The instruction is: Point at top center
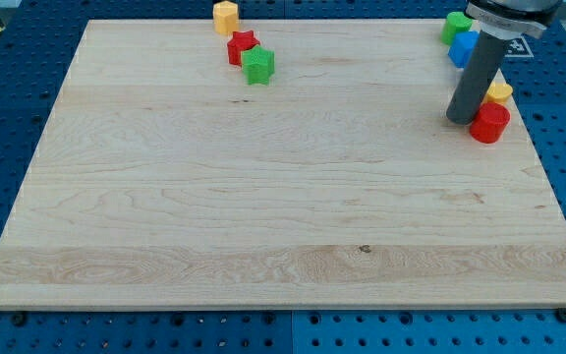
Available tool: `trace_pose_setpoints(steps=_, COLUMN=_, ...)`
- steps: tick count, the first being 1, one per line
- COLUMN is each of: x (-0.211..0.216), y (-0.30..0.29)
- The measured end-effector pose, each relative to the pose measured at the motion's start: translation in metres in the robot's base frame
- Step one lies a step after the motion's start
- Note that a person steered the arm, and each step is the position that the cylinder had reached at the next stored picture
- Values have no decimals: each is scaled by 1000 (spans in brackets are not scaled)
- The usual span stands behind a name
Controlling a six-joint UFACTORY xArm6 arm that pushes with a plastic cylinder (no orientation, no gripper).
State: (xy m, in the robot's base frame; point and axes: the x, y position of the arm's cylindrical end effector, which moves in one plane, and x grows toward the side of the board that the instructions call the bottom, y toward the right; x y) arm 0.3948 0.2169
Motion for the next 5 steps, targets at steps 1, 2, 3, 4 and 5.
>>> trace_pose_setpoints(steps=1, x=1, y=1)
trace_pose_setpoints(steps=2, x=12, y=7)
trace_pose_setpoints(steps=3, x=18, y=12)
trace_pose_setpoints(steps=4, x=18, y=12)
trace_pose_setpoints(steps=5, x=-12, y=-25)
